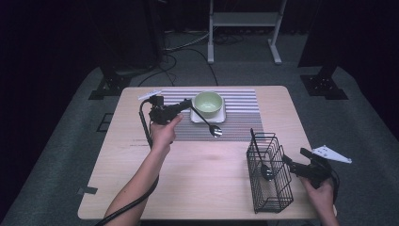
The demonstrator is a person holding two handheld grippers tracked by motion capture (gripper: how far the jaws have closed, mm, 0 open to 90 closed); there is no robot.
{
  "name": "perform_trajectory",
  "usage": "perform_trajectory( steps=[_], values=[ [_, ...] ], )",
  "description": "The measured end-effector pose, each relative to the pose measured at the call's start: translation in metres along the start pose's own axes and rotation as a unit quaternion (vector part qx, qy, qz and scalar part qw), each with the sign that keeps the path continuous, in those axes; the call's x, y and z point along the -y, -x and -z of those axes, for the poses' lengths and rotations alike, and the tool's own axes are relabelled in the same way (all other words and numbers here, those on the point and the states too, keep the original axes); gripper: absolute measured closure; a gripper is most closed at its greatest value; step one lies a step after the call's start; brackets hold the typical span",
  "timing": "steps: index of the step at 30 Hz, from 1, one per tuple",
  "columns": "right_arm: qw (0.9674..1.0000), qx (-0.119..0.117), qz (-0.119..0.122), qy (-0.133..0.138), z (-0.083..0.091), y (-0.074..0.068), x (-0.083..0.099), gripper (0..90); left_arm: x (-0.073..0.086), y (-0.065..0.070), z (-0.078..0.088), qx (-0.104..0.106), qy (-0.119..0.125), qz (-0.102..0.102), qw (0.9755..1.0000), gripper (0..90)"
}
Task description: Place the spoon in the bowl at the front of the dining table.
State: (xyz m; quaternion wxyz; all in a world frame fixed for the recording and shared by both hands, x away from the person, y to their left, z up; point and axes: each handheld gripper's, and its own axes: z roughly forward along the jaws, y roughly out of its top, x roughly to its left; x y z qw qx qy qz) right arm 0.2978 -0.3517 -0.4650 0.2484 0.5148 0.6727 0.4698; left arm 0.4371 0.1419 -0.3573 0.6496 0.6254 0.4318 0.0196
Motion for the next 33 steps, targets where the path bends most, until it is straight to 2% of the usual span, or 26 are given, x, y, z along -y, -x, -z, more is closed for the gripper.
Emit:
perform_trajectory(
  steps=[20, 24, 33],
  values=[
    [1.0, 0.001, 0.001, 0.003, 0.0, 0.0, -0.001, 13.3, -0.026, -0.014, -0.015, -0.032, 0.013, 0.005, 0.9994, 89.0],
    [1.0, 0.0, 0.0, 0.003, 0.0, 0.0, 0.0, 13.3, -0.031, -0.015, -0.018, -0.043, 0.01, -0.003, 0.999, 89.0],
    [1.0, 0.0, -0.002, 0.003, 0.0, 0.001, 0.0, 13.3, -0.036, -0.024, -0.025, -0.057, 0.018, 0.013, 0.9981, 89.0]
  ],
)
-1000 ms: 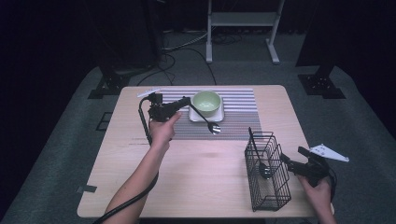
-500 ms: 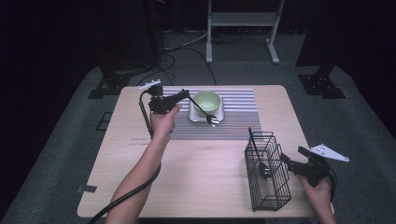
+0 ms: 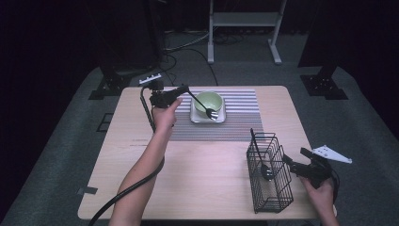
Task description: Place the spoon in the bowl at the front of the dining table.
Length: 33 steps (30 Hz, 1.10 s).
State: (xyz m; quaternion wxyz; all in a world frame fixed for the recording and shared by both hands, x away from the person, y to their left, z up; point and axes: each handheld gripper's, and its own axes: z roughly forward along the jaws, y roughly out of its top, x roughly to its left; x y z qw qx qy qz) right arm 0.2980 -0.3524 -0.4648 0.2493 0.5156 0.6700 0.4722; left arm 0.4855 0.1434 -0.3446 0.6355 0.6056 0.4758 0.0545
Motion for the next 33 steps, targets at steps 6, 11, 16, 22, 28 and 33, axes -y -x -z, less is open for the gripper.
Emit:
perform_trajectory(
  steps=[6, 11, 16, 22, 28, 33],
  values=[
    [1.0, 0.001, -0.001, 0.001, 0.0, 0.0, 0.0, 13.3, -0.006, -0.008, -0.005, -0.016, 0.007, 0.009, 0.9998, 89.0],
    [1.0, 0.001, -0.003, 0.0, 0.0, 0.001, 0.001, 13.3, -0.01, -0.014, -0.007, -0.026, 0.014, 0.018, 0.9994, 89.0],
    [1.0, 0.001, -0.005, 0.0, 0.0, 0.002, 0.001, 13.3, -0.012, -0.016, -0.009, -0.035, 0.018, 0.017, 0.9991, 89.0],
    [1.0, 0.001, -0.004, 0.002, 0.001, 0.001, 0.0, 13.3, -0.017, -0.017, -0.014, -0.046, 0.021, 0.017, 0.9986, 89.0],
    [1.0, 0.0, -0.006, 0.001, 0.001, 0.002, 0.001, 13.3, -0.019, -0.016, -0.023, -0.047, 0.025, 0.019, 0.9984, 89.0],
    [1.0, 0.0, -0.006, 0.004, 0.002, 0.002, 0.001, 13.3, -0.017, -0.018, -0.029, -0.053, 0.024, 0.021, 0.9981, 89.0]
  ],
)
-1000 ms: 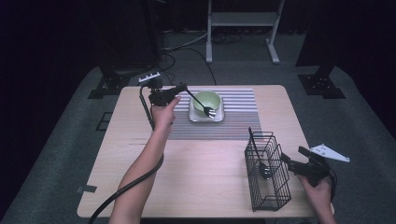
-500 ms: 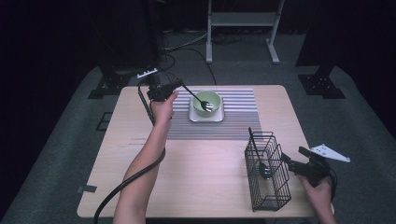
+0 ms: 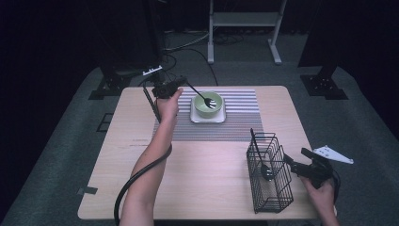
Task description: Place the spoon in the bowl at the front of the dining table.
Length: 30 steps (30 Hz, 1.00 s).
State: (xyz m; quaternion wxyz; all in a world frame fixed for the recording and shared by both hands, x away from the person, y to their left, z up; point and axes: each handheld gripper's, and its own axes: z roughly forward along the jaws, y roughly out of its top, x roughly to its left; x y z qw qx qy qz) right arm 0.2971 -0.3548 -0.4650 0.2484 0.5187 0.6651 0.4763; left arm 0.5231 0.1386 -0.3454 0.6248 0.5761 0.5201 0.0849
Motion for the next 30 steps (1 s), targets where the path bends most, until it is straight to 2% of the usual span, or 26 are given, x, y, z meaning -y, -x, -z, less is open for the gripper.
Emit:
perform_trajectory(
  steps=[9, 19, 30],
  values=[
    [1.0, 0.0, 0.0, 0.001, 0.0, 0.0, 0.0, 13.3, 0.001, -0.005, -0.009, -0.009, 0.002, 0.005, 0.9999, 89.0],
    [1.0, 0.002, -0.002, 0.002, 0.001, 0.001, 0.0, 13.3, 0.002, -0.012, -0.017, -0.029, 0.003, 0.009, 0.9995, 88.9],
    [1.0, 0.002, -0.002, 0.004, 0.001, 0.002, 0.0, 13.3, 0.004, -0.017, -0.03, -0.047, -0.001, 0.006, 0.9989, 88.9]
  ],
)
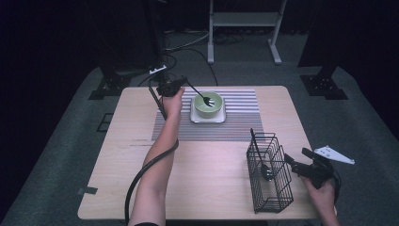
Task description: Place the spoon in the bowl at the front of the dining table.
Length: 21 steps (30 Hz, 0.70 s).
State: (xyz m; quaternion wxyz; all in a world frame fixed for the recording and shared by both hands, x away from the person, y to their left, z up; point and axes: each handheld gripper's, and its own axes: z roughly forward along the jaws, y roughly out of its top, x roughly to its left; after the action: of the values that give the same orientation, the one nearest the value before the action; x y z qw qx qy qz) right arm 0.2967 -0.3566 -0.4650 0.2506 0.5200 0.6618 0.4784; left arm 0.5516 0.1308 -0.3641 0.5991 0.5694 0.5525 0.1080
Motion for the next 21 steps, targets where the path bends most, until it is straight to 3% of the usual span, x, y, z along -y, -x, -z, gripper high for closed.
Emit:
perform_trajectory(
  steps=[14, 21],
  values=[
    [1.0, -0.001, -0.001, -0.001, -0.001, 0.0, 0.0, 13.3, 0.018, -0.019, -0.005, -0.017, -0.003, 0.017, 0.9997, 88.7],
    [1.0, -0.002, -0.005, -0.002, -0.001, 0.002, 0.001, 13.3, 0.024, -0.023, -0.007, -0.014, -0.005, 0.02, 0.9997, 88.6]
  ],
)
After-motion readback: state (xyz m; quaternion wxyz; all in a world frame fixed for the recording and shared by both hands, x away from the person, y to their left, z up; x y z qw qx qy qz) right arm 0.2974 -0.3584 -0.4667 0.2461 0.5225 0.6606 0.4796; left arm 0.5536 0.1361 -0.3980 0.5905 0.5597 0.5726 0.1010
